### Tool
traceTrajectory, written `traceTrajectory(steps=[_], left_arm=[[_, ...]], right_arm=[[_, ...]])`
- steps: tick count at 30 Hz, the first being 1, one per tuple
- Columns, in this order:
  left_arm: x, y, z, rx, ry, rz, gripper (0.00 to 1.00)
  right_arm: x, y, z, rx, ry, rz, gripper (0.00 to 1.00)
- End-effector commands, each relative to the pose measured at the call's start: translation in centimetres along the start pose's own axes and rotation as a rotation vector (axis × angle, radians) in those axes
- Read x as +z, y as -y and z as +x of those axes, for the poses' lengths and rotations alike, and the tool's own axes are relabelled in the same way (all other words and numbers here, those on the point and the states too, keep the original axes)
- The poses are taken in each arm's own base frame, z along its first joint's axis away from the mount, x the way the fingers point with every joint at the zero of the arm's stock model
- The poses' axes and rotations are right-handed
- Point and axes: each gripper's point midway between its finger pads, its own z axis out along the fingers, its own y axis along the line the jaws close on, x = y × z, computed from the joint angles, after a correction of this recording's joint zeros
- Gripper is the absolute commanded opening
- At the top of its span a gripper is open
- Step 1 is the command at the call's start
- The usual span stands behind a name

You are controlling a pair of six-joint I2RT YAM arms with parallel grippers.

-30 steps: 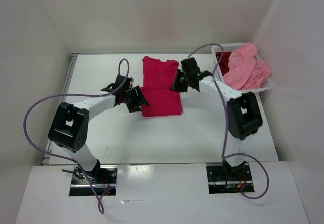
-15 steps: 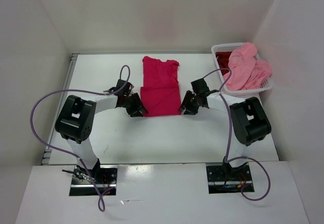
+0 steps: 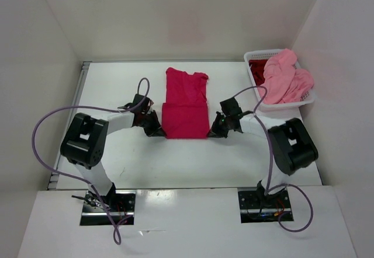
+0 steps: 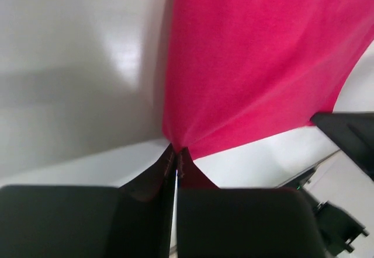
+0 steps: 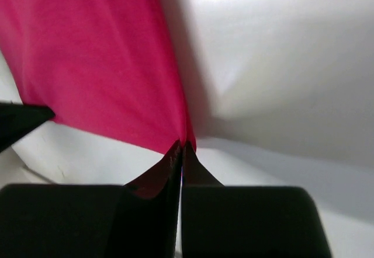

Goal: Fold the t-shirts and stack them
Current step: Grab one side of the 2/3 rectangular tshirt with both arms, then fold the long partially folded tshirt into a neat square

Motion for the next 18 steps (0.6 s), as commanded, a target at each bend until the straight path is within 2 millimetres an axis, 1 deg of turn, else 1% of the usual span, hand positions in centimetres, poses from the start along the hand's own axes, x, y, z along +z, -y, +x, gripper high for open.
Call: traceTrajectory(steps=[1,2,3,4,5,6,7,8,9,10,11,12,13,14,15,16,17,18], left_arm=[[-2.7,-1.4,3.0,0.037,-0.048,-0.036,0.0],[-3.9,-0.9,4.7,0.038,-0.092,-0.007,0.0],[-4.6,-1.0,5.7,0.042,-0.114,0.005,0.0],[-5.2,-1.2,6.6,0.034,-0.134,0.005,0.0],[-6.6,-1.4,8.2,0.047,-0.158,0.004,0.0],[-7.5,-1.0,8.8,0.047,-0.173,0.023,0.0],[-8.3,-0.9,9.1,0.048,-0.171,0.025,0.0],[-9.8,-0.3,9.5,0.057,-0.158,0.037,0.0],[-10.9,1.2,8.7,0.08,-0.125,0.068,0.0],[-11.6,1.9,7.6,0.085,-0.086,0.079,0.0],[-12.3,2.9,6.6,0.094,-0.055,0.1,0.0],[-12.5,3.8,5.2,0.099,-0.023,0.108,0.0],[-12.5,5.4,2.8,0.115,0.026,0.107,0.0],[-12.3,6.5,1.1,0.144,0.062,0.122,0.0],[-12.1,7.3,-0.4,0.146,0.085,0.134,0.0],[-11.6,8.0,-1.9,0.153,0.11,0.133,0.0],[-10.7,9.8,-4.8,0.167,0.15,0.142,0.0],[-10.1,10.3,-6.3,0.17,0.173,0.134,0.0]], right_arm=[[-3.2,-1.0,4.7,-0.017,-0.036,-0.04,0.0],[-3.8,-0.9,5.9,0.001,-0.055,-0.035,0.0],[-4.3,-1.1,7.2,-0.013,-0.071,-0.042,0.0],[-5.4,-1.2,8.1,-0.019,-0.073,-0.067,0.0],[-6.2,-1.4,8.1,-0.022,-0.065,-0.078,0.0],[-7.4,-1.5,8.6,-0.021,-0.063,-0.091,0.0],[-8.2,-2.0,8.5,-0.024,-0.054,-0.104,0.0],[-8.9,-2.4,8.1,-0.028,-0.033,-0.11,0.0],[-10.0,-3.5,6.7,-0.049,0.002,-0.125,0.0],[-10.4,-3.7,5.3,-0.04,0.03,-0.124,0.0],[-10.8,-4.4,4.2,-0.05,0.048,-0.14,0.0],[-11.6,-6.0,2.1,-0.083,0.097,-0.174,0.0],[-11.0,-5.7,0.3,-0.063,0.105,-0.16,0.0],[-10.9,-6.1,-1.2,-0.066,0.12,-0.166,0.0],[-11.7,-7.8,-3.5,-0.081,0.165,-0.191,0.0],[-11.6,-8.3,-5.4,-0.107,0.207,-0.195,0.0],[-10.0,-7.5,-7.2,-0.087,0.204,-0.159,0.0],[-10.6,-9.2,-9.5,-0.105,0.233,-0.189,0.0]])
